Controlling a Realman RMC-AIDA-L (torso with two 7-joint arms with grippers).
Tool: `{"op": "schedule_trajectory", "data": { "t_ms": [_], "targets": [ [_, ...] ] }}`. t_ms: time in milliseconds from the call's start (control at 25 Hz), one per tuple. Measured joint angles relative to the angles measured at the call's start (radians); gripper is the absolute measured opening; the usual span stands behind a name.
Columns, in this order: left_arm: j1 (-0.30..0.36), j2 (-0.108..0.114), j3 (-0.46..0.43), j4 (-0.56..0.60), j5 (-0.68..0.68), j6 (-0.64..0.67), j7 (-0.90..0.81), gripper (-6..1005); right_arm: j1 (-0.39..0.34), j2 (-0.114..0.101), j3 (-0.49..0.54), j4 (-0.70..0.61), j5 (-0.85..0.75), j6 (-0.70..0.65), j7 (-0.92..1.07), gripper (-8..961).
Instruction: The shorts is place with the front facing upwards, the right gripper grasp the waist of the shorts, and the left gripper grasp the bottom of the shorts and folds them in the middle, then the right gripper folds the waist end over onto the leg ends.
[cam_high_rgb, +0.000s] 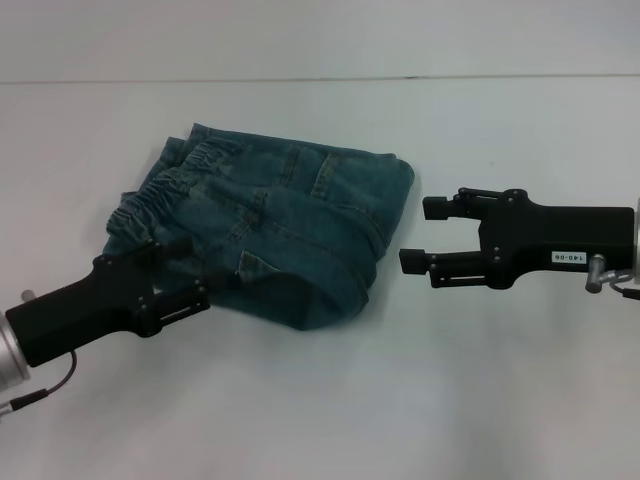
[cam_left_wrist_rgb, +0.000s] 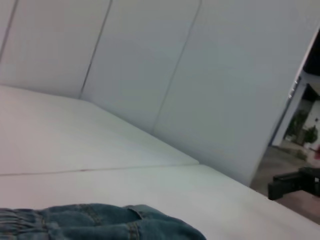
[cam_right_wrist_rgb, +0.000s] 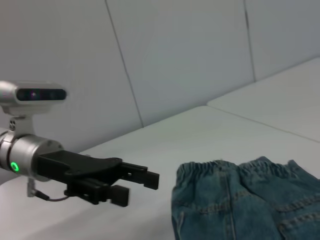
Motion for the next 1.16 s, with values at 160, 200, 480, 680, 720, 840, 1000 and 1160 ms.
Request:
{"op": "schedule_trajectory", "data": {
  "t_ms": [160,200,480,680,720,840,1000,1160],
  "targets": [
    [0.004,0.000,0.025,0.037,0.011,-0.007,-0.030,710,0.001,0.000,-0.002,0.016,-0.001,0.013,-0.002,897],
    [0.004,0.000,0.025,0.039,0.013,-0.007,-0.035,743,0.001,0.000,-0.002,0.019,-0.001,0.013,-0.002,897],
    [0.000,-0.001,0.026,0.043,0.015,-0.005,-0.040,915,0.000,0.002,-0.004,0.022,-0.001,0.011,-0.002,897],
    [0.002,-0.002,0.026,0.044,0.015,-0.008,-0.040,950,0.000,0.002,-0.005,0.023,-0.001,0.008,0.001,897],
    [0.002,-0.002,0.026,0.044,0.015,-0.008,-0.040,950,0.000,0.002,-0.005,0.023,-0.001,0.008,0.001,897],
    [0.002,-0.003,0.026,0.045,0.015,-0.015,-0.040,950,0.001,0.002,-0.005,0.023,0.002,0.008,0.003,897],
    [0.002,-0.005,0.026,0.045,0.015,-0.021,-0.040,950,0.003,0.003,-0.005,0.023,0.005,0.009,0.004,897],
    [0.001,-0.005,0.026,0.045,0.015,-0.021,-0.039,950,0.004,0.003,-0.005,0.023,0.005,0.009,0.005,897]
  ]
}}
